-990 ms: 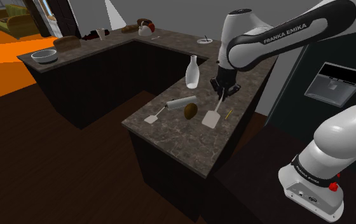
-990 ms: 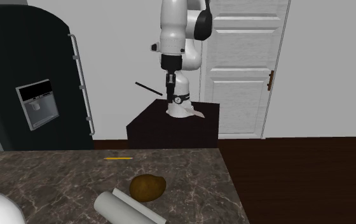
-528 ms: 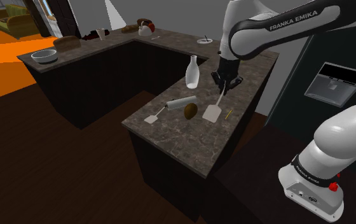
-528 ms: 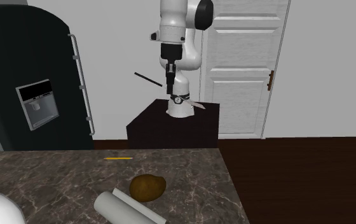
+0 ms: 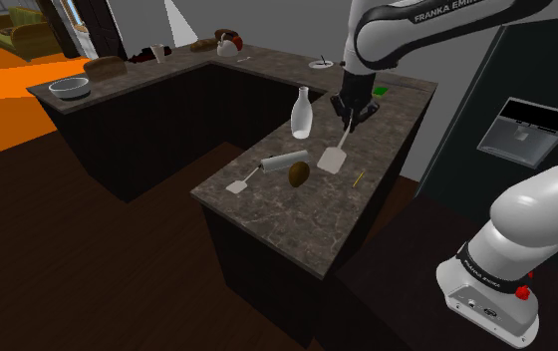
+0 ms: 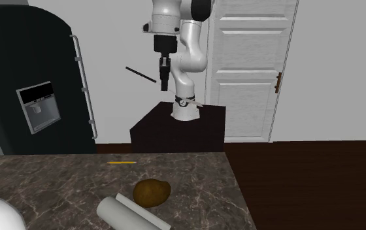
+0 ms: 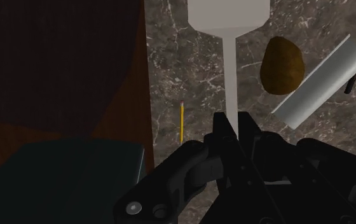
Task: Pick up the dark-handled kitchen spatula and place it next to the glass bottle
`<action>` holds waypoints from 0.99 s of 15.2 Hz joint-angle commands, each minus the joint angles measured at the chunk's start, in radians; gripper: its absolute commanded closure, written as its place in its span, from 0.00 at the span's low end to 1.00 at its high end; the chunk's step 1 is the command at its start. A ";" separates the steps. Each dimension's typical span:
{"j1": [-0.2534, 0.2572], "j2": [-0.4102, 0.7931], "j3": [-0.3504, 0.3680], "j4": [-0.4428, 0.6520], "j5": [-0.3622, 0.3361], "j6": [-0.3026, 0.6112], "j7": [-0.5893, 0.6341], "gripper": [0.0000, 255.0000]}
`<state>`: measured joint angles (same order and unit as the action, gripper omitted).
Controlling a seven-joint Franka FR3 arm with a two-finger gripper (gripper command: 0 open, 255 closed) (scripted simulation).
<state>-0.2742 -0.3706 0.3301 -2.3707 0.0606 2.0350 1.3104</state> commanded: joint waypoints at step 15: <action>-0.126 0.502 -0.100 0.526 -0.159 -0.035 -0.143 1.00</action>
<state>-0.3951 0.0948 0.2360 -1.8878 -0.0897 2.0068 1.1775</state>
